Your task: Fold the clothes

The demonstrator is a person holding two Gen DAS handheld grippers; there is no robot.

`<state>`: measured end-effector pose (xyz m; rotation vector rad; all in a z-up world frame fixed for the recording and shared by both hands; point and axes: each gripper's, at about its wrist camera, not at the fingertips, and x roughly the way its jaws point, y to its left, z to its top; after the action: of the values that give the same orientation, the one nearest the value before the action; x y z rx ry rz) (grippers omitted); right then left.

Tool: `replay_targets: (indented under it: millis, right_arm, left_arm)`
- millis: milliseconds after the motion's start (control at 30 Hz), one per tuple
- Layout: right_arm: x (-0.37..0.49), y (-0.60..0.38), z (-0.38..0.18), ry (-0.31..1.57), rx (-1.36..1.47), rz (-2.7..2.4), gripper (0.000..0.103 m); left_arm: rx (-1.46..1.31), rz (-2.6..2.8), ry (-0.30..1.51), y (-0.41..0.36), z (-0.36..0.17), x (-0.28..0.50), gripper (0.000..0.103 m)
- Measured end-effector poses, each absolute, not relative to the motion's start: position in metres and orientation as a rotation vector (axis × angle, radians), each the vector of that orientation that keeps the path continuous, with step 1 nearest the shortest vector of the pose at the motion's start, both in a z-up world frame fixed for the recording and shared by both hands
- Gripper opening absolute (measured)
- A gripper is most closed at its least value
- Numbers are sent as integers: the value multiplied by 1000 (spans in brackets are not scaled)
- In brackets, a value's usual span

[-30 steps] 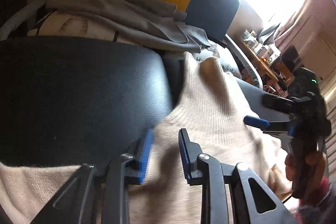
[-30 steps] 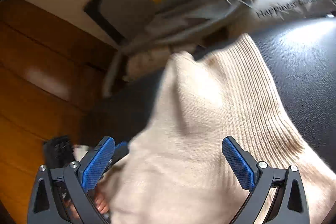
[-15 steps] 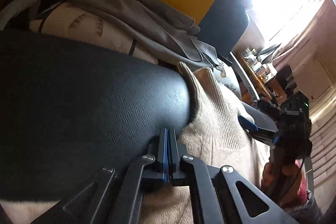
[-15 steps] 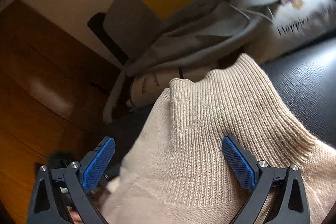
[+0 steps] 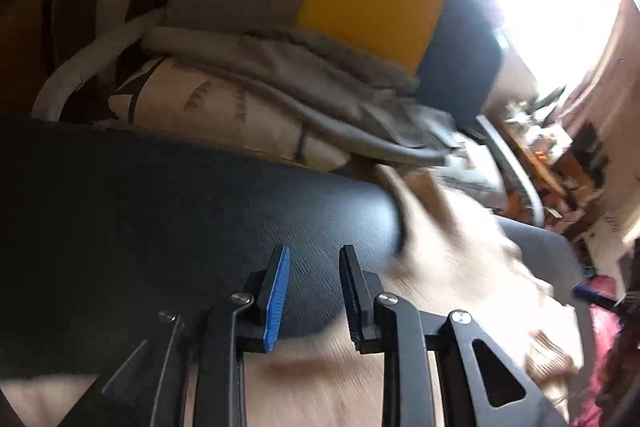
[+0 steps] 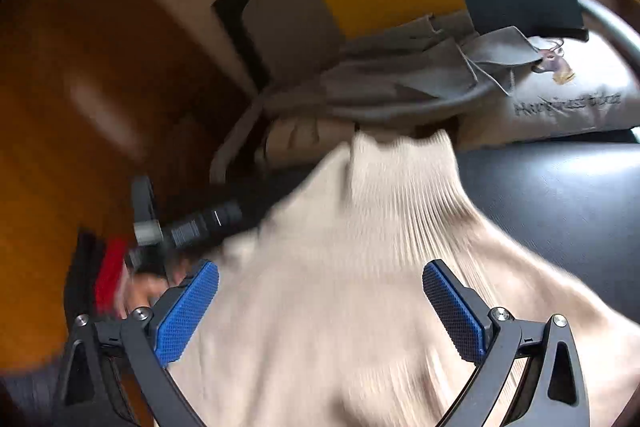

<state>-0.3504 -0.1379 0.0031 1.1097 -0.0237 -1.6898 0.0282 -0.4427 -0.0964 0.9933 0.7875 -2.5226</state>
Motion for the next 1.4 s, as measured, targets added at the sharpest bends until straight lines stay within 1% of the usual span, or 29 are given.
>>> replay_targets:
  millis: [167,233,433,500,567,667,767,800,867,900,933,1000,1033,1133,1200,1300,1333,1400]
  right_arm:
    - [-282,-55,0,133,1222,-1644,103]
    - [-259,-22,-7,127,1276,-1664,103]
    - [-216,97,-52,-281,1480,-1662,103]
    - [-200,117,-65,-376,1502,-1648,103]
    - [-185,129,-73,-448,1490,-1642,103]
    - [-182,116,-81,-547,1441,-1586,103]
    - [-186,91,-88,-623,1421,-1520,103]
    - [-187,85,-89,-675,1403,-1475,103]
    - [-190,79,-93,-852,1343,-1302,103]
    - [-189,81,-91,-895,1316,-1267,103]
    - [-186,90,-83,-884,1298,-1302,103]
    - [-179,108,-67,-862,1260,-1371,103]
    - [-175,117,-59,-851,1241,-1405,103]
    - [-164,144,-34,-815,1180,-1506,103]
    - [-157,163,-18,-790,1139,-1572,103]
    - [-146,190,6,-751,1073,-1669,103]
    - [-142,186,9,-703,1076,-1698,103]
    - [-133,145,4,-513,1144,-1744,103]
  left_arm:
    - [1030,-2595,837,-387,-87,108,25]
    - [1060,-2609,898,-365,-90,142,26]
    - [1204,-2633,879,-297,-106,219,27]
    - [1269,-2633,870,-278,-113,238,27]
    - [1314,-2635,780,-262,-117,252,27]
    - [1348,-2656,603,-247,-115,262,28]
    - [1411,-2671,323,-233,-114,262,28]
    - [1426,-2672,256,-231,-115,261,29]
    - [1460,-2643,119,-229,-114,260,32]
    - [1477,-2622,50,-229,-113,259,34]
    - [1487,-2598,-19,-230,-113,261,41]
    - [1493,-2550,-115,-240,-112,268,49]
    - [1495,-2527,-157,-245,-112,270,50]
    - [1473,-2461,-101,-263,-109,278,50]
    - [1438,-2435,-36,-270,-104,282,47]
    - [1351,-2532,60,-260,-89,286,46]
    - [1343,-2557,57,-254,-87,284,46]
    - [1351,-2595,7,-239,-86,275,46]
